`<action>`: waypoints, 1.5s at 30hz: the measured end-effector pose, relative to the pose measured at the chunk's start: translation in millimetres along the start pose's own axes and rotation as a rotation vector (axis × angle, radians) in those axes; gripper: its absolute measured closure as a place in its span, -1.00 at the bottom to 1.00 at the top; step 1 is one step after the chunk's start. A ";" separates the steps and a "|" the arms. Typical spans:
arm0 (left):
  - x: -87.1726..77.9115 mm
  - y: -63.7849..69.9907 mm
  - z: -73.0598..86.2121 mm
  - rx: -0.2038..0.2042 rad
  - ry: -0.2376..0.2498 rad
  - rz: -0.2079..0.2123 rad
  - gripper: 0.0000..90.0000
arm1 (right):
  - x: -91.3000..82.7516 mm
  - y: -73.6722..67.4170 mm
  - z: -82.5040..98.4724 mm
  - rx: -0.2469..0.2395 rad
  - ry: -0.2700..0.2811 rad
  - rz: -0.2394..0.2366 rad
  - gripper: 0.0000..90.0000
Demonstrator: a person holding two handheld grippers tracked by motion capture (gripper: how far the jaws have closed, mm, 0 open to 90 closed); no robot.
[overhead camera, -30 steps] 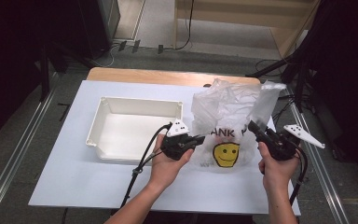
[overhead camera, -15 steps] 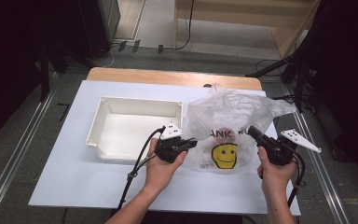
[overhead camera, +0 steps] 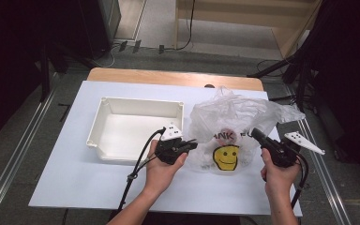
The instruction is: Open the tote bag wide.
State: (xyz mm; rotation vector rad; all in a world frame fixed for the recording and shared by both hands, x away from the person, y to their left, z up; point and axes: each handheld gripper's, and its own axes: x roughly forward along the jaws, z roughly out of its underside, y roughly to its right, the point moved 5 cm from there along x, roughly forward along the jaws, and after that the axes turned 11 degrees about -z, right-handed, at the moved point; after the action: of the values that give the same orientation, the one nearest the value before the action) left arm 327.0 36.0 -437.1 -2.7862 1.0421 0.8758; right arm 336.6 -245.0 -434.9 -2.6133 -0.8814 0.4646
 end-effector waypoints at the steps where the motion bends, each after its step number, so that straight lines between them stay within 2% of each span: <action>1: 0.1 -0.1 0.0 0.001 0.000 0.000 1.00 | -0.7 1.1 1.9 0.002 -0.007 0.004 1.00; 7: -0.8 -0.6 -1.2 -0.012 0.024 0.006 1.00 | -2.2 5.2 16.3 0.002 -0.056 0.023 1.00; 8: -1.7 0.0 -2.7 -0.019 0.037 -0.001 0.87 | -2.6 5.6 17.8 0.003 -0.062 0.023 1.00; 9: -2.4 0.4 -4.4 -0.026 0.043 -0.013 0.61 | -2.7 5.7 19.9 0.006 -0.069 0.015 1.00; 11: -4.4 0.8 -8.7 -0.047 0.067 -0.030 0.22 | -2.6 4.7 23.4 0.006 -0.087 0.001 1.00; 12: -6.0 1.1 -11.6 -0.055 0.080 -0.040 0.12 | -2.4 3.7 25.0 0.005 -0.097 0.000 1.00; 13: -7.4 1.2 -14.1 -0.059 0.093 -0.053 -0.01 | -1.9 3.3 26.8 -0.016 -0.109 -0.002 1.00; 17: -13.6 0.2 -23.1 -0.066 0.128 -0.097 -0.28 | -0.1 2.1 31.5 -0.024 -0.143 -0.011 1.00; 19: -19.2 0.7 -30.8 -0.072 0.162 -0.115 -0.38 | 1.1 3.2 33.2 -0.010 -0.152 -0.017 1.00; 23: -31.8 2.0 -47.3 -0.061 0.216 -0.149 -0.46 | 6.1 6.6 41.4 -0.007 -0.193 -0.018 1.00; 27: -35.3 4.4 -59.9 -0.045 0.244 -0.144 -0.45 | 10.7 5.0 52.6 -0.042 -0.253 -0.030 1.00; 28: -33.8 5.2 -61.7 -0.041 0.246 -0.137 -0.38 | 11.3 5.0 54.8 -0.066 -0.264 -0.032 1.00; 30: -28.5 5.7 -61.6 -0.030 0.223 -0.130 0.04 | 10.3 5.4 55.6 -0.065 -0.264 -0.036 1.00; 31: -26.0 5.6 -60.8 -0.030 0.211 -0.125 0.35 | 9.1 7.7 55.5 -0.062 -0.257 -0.035 1.00; 32: -22.4 5.1 -59.0 -0.033 0.193 -0.114 0.50 | 7.9 8.9 55.7 -0.053 -0.256 -0.033 1.00; 34: -15.2 4.7 -54.2 -0.043 0.162 -0.091 0.73 | 5.7 12.7 56.1 -0.037 -0.252 -0.025 0.87; 38: -0.1 6.1 -37.3 -0.064 0.092 -0.056 0.93 | -0.3 22.6 53.9 -0.009 -0.244 0.025 0.50; 39: 2.0 6.8 -34.2 -0.066 0.082 -0.049 0.95 | -1.1 25.1 53.2 -0.024 -0.245 0.039 0.45; 42: 10.8 8.5 -21.4 -0.071 0.037 -0.049 0.98 | -4.2 29.5 53.2 -0.020 -0.245 0.078 0.33; 45: 17.7 9.5 -12.4 -0.075 0.004 -0.051 0.99 | -8.6 35.5 54.4 -0.002 -0.247 0.114 0.34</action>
State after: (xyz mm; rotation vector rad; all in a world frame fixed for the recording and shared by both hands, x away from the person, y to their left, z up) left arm 338.2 15.4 -434.5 -2.8633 0.9537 0.9221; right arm 326.2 -265.3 -496.3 -2.6563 -0.8069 0.8316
